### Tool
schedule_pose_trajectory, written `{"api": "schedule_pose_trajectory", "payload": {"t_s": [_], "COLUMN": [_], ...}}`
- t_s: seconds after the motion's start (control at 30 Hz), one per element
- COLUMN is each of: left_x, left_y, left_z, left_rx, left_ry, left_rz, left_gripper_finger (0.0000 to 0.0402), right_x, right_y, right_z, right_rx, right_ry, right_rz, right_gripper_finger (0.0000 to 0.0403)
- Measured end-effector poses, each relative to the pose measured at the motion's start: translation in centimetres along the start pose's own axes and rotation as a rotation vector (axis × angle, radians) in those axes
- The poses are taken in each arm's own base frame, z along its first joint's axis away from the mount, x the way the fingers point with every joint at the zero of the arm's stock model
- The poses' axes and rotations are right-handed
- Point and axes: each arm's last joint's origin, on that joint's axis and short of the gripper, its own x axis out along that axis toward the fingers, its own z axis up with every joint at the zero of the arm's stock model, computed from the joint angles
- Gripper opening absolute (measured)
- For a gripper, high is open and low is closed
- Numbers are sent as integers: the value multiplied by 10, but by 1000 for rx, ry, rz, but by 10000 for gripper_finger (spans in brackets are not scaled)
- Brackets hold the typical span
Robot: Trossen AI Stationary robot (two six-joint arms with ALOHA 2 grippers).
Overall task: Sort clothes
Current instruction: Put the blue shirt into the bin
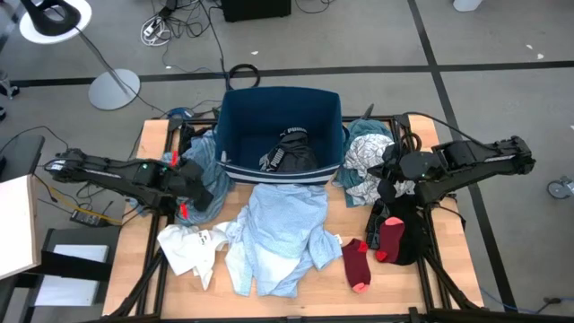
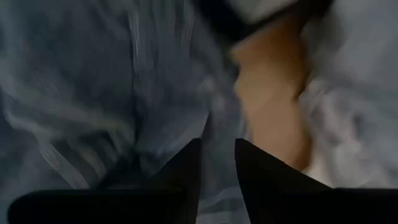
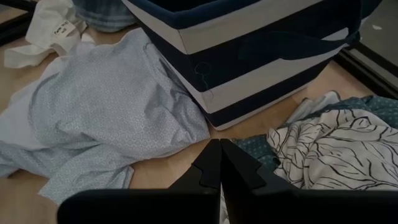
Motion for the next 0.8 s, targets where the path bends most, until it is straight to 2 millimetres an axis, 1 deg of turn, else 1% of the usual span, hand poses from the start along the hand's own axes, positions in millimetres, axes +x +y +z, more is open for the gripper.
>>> {"api": "schedule_pose_trajectory", "payload": {"t_s": [0.2, 0.33, 0.4, 0.47, 0.53, 0.57, 0.67, 0.8], "left_x": [27, 44, 47, 50, 51, 51, 47, 27], "left_y": [1, 3, 1, -1, -2, -1, -3, -8], "left_z": [-14, -23, -22, -20, -18, -18, -15, -2], "left_rx": [-40, -27, -33, -51, -60, -62, -67, -57], "left_ry": [59, 109, 106, 107, 104, 104, 95, 51], "left_rz": [7, 68, 72, 89, 85, 86, 70, 35], "left_gripper_finger": [103, 102, 90, 57, 17, 10, 4, 2], "right_x": [2, 4, 5, 6, 7, 8, 10, 12], "right_y": [1, 3, 4, 5, 6, 6, 8, 9], "right_z": [0, 1, 2, 2, 3, 3, 3, 3], "right_rx": [-4, -4, -1, -1, 0, -1, -5, -9], "right_ry": [6, 5, 1, 0, 0, 2, 8, 15], "right_rz": [-5, -4, -1, -1, -1, -2, -6, -10], "right_gripper_finger": [5, 5, 5, 5, 5, 5, 5, 5]}}
